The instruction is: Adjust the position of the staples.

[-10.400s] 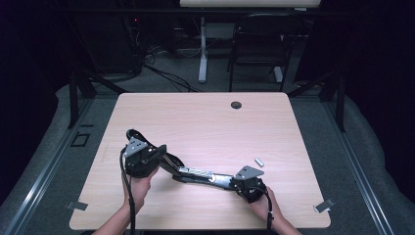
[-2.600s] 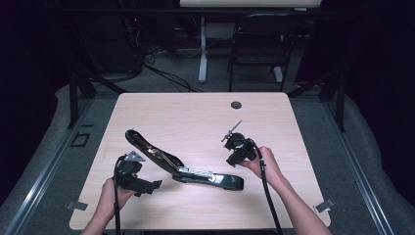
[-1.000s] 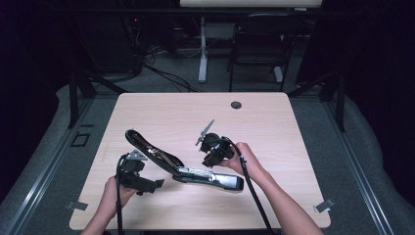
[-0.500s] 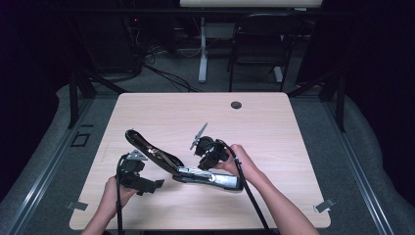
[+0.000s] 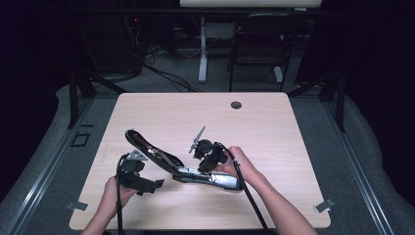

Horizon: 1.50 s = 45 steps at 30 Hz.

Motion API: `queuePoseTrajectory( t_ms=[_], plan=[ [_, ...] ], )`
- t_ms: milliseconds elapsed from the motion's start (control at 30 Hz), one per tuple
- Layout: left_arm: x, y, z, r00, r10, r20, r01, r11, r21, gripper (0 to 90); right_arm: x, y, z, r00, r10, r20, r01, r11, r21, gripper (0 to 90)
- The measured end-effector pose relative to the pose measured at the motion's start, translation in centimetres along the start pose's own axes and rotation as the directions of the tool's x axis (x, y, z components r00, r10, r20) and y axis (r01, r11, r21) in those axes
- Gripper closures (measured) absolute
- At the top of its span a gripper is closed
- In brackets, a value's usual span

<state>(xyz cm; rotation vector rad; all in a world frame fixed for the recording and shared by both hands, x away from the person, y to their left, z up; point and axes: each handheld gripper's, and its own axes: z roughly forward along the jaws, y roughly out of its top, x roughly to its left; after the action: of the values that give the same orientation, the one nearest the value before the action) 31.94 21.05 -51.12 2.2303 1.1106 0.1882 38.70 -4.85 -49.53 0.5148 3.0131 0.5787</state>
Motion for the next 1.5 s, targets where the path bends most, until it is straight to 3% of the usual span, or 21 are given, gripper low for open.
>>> queuePoseTrajectory(
  t_ms=[833, 1333, 1500],
  plan=[
    [-0.03, 0.1, -0.01, 0.9999, 0.016, 0.007, -0.016, 0.9998, 0.01, 0.1, 0.24, -0.06, 0.37, 0.9992, -0.039, -0.006, 0.04, 0.9985, 0.039, 77.8],
    [-0.22, 0.13, 0.1, 0.9994, 0.034, 0.005, -0.034, 0.9993, 0.015, 0.1, 0.23, -0.09, 0.68, 0.9989, -0.043, -0.017, 0.044, 0.9986, 0.031, 77.8],
    [-0.17, 0.13, 0.11, 0.9994, 0.033, 0.007, -0.033, 0.9993, 0.017, 0.1, 0.25, 0.03, 0.78, 0.9975, -0.07, -0.014, 0.07, 0.9966, 0.042, 77.8]
  ],
)
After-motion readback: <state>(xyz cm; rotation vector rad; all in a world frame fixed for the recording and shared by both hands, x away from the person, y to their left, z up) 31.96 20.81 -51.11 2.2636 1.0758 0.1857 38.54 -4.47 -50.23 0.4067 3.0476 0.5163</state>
